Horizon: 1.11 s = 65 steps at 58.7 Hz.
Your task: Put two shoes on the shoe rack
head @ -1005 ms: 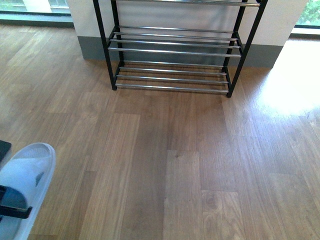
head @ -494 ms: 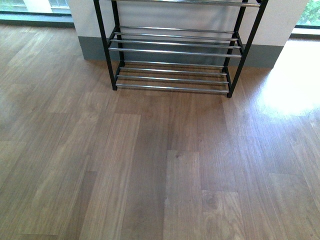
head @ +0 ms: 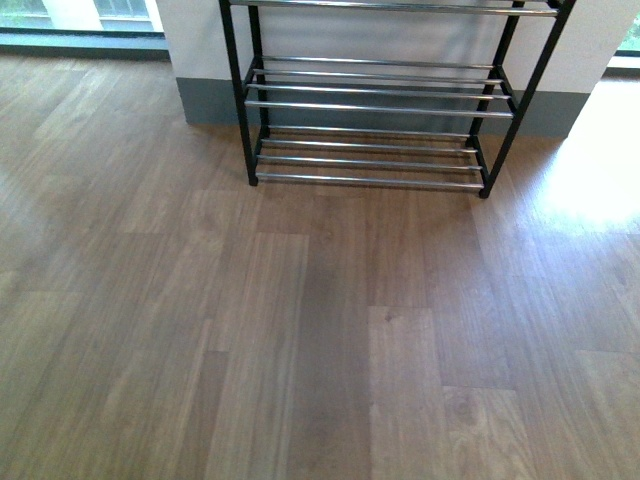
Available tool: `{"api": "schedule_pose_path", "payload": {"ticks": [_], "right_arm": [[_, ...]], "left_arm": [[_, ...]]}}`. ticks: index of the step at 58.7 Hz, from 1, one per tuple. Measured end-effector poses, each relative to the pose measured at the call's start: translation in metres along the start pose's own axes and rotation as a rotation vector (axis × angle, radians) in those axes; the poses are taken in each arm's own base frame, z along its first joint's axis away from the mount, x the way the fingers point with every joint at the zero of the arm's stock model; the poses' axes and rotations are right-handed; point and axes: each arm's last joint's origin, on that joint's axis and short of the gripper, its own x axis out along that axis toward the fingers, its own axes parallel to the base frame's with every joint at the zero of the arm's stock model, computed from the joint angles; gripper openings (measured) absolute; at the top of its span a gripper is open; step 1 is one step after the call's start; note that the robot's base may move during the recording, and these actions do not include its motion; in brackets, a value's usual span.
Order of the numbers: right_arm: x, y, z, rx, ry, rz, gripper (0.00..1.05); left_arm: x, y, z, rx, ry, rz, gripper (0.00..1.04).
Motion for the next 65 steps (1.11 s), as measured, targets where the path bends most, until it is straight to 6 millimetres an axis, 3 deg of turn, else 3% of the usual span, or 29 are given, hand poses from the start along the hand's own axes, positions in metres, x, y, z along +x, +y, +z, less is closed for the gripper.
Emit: {"api": "schedule_pose_path", "payload": {"ticks": [65], "right_arm": [[0.0, 0.0002, -0.0001, 0.0, 0.001, 0.005, 0.02]], "left_arm": [[0.0001, 0.0, -0.0006, -0.001, 0.003, 0.001, 0.02]]}}
